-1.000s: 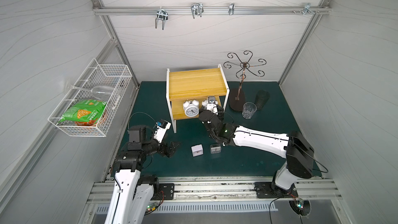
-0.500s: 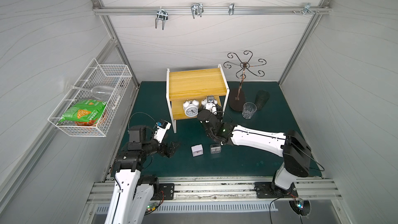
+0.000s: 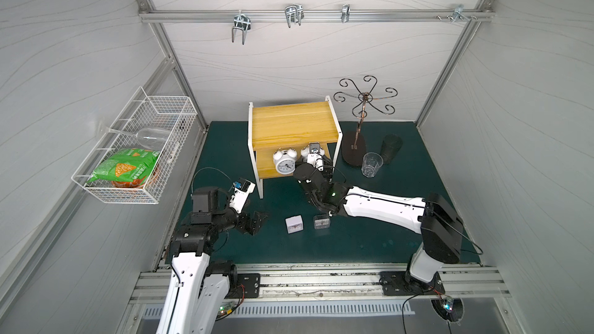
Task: Place the alarm clocks on the shelf by style
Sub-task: Place the alarm on the shelf.
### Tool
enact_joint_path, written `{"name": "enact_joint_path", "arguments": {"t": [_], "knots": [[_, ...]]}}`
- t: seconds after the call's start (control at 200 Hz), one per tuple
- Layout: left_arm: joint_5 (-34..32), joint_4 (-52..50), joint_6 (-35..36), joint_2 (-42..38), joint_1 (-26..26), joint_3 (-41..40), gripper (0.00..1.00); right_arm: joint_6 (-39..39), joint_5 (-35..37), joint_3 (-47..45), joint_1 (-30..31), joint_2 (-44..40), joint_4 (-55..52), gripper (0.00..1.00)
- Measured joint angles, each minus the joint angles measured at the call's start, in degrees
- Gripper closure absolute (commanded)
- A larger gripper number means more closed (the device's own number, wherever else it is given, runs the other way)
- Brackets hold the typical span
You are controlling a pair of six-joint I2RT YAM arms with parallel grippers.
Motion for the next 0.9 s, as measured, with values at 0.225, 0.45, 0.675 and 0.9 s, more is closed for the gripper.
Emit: {"name": "enact_joint_path", "arguments": {"t": [0.225, 0.45, 0.675, 0.9], "knots": [[0.00, 0.00, 0.15, -0.02, 0.00, 0.00, 0.01, 0.31, 0.13, 0.00, -0.04, -0.02, 0.00, 0.09], [0.00, 0.00, 0.17, -0.07, 0.00, 0.00, 0.01, 0.68, 0.11, -0.02, -0.04, -0.46, -0.39, 0.05], [0.00, 0.00, 0.17, -0.07, 0.02, 0.00, 0.01, 1.16, -0.20, -0.15, 0.02, -2.64, -1.11, 0.01], [0.00, 0.00, 0.20, -0.15, 0.00, 0.00, 0.01, 1.99, -0.81, -2.03, 1.01, -5.92, -2.14, 0.01]]}}
